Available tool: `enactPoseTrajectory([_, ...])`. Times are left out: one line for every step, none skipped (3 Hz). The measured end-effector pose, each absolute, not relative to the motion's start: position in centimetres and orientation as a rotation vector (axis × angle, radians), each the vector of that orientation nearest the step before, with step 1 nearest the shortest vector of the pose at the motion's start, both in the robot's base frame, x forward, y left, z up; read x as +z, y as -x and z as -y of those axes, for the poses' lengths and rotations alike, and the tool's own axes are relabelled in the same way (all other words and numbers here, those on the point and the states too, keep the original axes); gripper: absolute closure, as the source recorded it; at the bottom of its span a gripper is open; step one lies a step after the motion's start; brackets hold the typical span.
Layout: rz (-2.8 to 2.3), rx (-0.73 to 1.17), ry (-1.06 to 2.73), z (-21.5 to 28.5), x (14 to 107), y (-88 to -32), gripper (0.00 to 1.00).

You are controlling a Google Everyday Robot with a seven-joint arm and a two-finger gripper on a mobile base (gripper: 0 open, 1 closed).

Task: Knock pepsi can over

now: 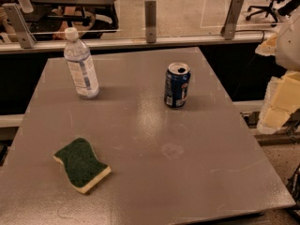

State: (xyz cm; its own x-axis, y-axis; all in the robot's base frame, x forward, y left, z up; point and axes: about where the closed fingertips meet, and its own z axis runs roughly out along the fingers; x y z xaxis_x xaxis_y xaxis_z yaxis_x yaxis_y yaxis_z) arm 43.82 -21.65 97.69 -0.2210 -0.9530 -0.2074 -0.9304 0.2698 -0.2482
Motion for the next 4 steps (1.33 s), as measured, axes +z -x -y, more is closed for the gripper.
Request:
enactPoseTrajectory([-2.226,-0.097,1.717,21.5,97.6,-44.2,0.00])
enactPoseTrajectory([-2.211,-0.081,1.693,20.9,97.2,-45.7,0.00])
enactPoseTrajectory([-2.176,-0.041,1.647,19.4,96.3,-48.8,0.00])
enactPoseTrajectory([-2.125,0.024,1.591,17.4,94.9,-52.2,0.00])
